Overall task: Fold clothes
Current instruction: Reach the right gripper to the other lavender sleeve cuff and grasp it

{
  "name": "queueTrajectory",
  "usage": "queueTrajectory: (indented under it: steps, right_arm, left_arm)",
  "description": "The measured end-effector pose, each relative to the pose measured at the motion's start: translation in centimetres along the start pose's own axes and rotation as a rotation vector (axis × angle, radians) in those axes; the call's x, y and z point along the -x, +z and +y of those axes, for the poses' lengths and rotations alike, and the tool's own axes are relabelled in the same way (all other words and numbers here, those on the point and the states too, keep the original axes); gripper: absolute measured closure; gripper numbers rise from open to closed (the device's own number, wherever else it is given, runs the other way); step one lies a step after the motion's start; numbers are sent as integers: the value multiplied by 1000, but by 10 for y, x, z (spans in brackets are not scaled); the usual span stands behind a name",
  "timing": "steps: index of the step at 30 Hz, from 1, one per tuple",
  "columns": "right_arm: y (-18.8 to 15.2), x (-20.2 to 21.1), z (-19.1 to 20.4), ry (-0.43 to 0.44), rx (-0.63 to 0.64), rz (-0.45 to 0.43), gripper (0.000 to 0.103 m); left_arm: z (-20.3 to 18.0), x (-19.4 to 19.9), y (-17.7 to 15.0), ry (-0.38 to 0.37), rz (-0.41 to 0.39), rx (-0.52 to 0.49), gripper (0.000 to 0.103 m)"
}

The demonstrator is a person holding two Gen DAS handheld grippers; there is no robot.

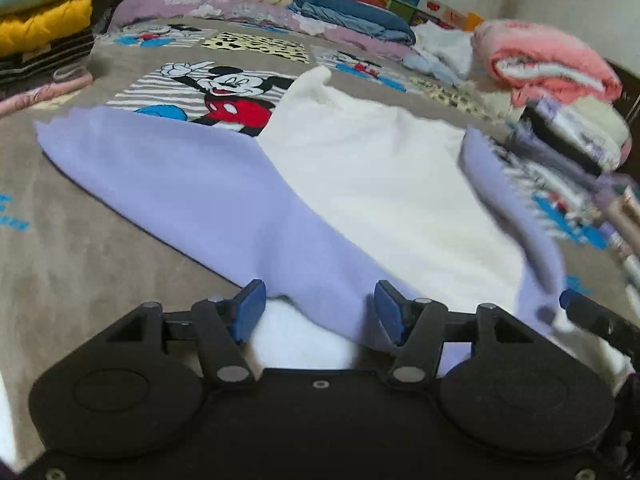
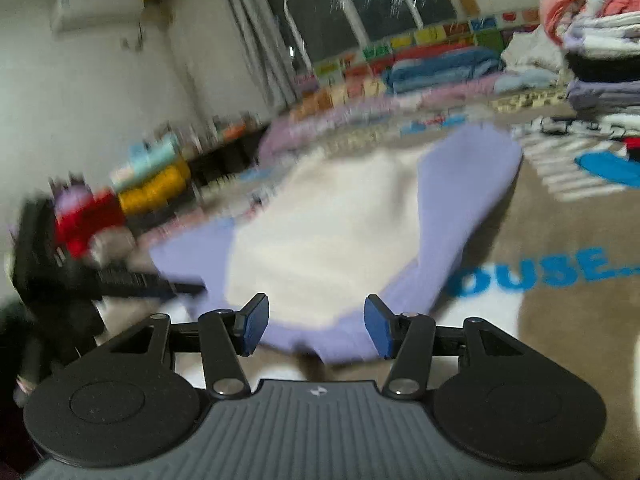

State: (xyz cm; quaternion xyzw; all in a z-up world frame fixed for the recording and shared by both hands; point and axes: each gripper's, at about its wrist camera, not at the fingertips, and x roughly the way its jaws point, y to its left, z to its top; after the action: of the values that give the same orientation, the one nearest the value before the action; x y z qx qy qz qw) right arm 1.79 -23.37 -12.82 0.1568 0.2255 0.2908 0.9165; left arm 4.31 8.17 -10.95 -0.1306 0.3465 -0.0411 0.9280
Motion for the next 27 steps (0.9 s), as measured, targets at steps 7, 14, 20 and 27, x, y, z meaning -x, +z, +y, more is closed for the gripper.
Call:
queueTrajectory:
  steps: [7, 14, 20, 27]
  right_arm:
    - [14, 27, -41, -31, -261, -128, 49]
    - [9, 26, -82, -84, -456, -146, 48]
    - [5, 19, -109, -114, -579, -144, 47]
    - [66, -40, -164, -116, -641, -84, 45]
  left_arm:
    - [-36, 22, 28, -73, -50, 61, 42]
    - [-80, -25, 13, -81, -24, -37, 42]
    - [-93, -42, -26, -25, 30, -247, 42]
    - [-98, -48, -47, -10, -23, -371, 39]
